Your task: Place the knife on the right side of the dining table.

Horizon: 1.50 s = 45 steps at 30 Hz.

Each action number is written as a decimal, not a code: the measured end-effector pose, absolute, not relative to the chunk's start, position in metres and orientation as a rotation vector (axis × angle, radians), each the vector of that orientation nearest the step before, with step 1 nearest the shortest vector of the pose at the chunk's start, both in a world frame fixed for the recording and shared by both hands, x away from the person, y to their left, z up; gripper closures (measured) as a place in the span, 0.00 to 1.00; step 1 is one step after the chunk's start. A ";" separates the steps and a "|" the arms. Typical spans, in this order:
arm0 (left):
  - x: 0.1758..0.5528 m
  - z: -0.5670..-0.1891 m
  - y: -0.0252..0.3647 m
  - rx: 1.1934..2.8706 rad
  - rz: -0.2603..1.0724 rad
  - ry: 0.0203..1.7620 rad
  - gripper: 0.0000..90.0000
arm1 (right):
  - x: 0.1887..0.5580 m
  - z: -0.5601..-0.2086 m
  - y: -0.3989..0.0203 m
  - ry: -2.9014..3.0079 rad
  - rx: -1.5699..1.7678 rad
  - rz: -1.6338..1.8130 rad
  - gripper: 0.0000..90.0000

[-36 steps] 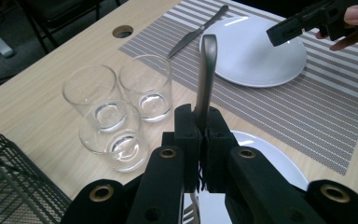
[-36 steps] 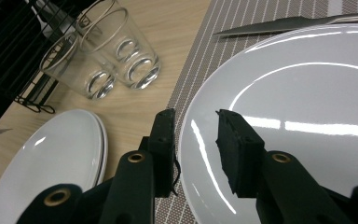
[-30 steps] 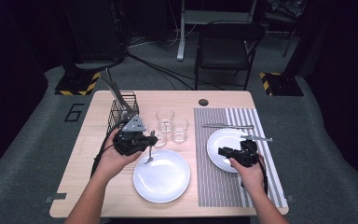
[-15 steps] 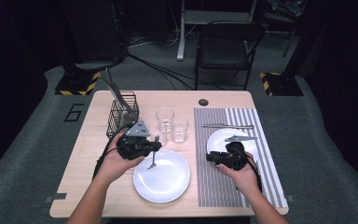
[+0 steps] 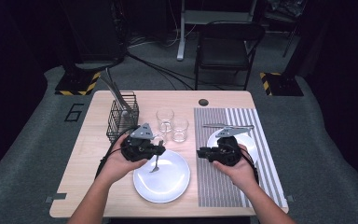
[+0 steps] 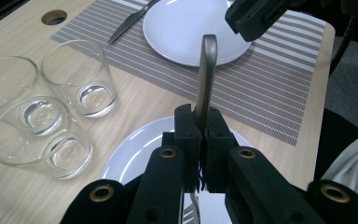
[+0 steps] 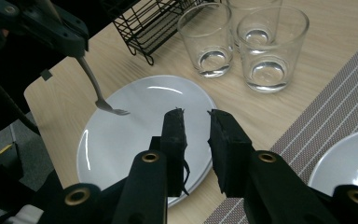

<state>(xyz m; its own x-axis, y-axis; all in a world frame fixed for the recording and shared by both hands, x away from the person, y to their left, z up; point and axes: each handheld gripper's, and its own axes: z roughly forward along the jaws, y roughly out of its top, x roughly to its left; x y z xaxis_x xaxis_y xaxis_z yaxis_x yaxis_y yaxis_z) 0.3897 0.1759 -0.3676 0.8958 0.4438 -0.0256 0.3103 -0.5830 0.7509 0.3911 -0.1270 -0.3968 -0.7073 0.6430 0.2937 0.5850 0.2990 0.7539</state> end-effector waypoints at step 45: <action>0.379 -0.388 0.139 2.311 0.248 0.534 0.96 | 0.381 -0.363 -0.070 2.603 1.009 1.523 0.78</action>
<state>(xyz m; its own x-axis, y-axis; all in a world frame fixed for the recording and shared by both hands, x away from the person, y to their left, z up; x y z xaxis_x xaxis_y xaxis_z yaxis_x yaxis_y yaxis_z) 0.3792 0.1385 -0.3879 0.8946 0.4464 0.0205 0.3035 -0.6405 0.7055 0.3810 -0.0700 -0.3629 -0.7980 0.5009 0.3351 0.5375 0.3401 0.7716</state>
